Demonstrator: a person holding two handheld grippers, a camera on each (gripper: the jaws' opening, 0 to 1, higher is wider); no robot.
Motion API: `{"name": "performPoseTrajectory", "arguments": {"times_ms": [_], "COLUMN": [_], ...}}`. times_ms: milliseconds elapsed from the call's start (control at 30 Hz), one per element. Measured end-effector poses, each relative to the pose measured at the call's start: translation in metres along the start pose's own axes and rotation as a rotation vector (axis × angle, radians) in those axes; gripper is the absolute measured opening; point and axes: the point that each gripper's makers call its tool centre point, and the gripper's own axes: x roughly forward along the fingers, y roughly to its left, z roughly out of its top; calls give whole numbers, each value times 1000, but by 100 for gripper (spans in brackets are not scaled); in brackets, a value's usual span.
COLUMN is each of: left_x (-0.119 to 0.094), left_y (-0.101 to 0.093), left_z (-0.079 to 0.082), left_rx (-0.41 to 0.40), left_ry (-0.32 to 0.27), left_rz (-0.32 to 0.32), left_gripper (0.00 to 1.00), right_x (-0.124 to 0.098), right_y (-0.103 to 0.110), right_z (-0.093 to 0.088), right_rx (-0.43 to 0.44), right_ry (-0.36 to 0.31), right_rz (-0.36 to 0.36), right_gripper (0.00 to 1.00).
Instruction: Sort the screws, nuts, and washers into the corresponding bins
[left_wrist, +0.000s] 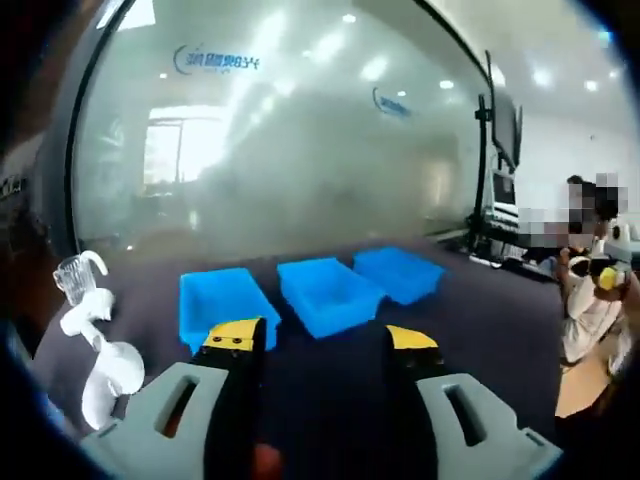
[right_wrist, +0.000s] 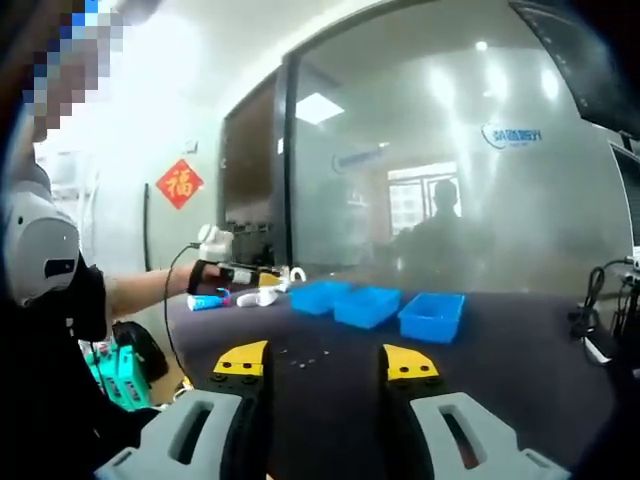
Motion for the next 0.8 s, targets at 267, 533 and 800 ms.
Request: {"name": "performPoseTrajectory", "arguments": {"times_ms": [267, 533, 800], "left_x": [-68, -110, -117], "left_y": [-9, -23, -17], "left_z": [-13, -26, -31], "left_rx": [11, 116, 103], "left_ry": [-22, -15, -12], "left_rz": [-53, -110, -80], "left_gripper": [46, 48, 47], "right_x": [-7, -4, -3], "right_y": [-12, -15, -11], "right_z": [1, -3, -8], "right_rx": [19, 17, -8], "right_ry": [-20, -9, 9], "right_rz": [-40, -45, -45], "right_gripper": [39, 40, 42]}}
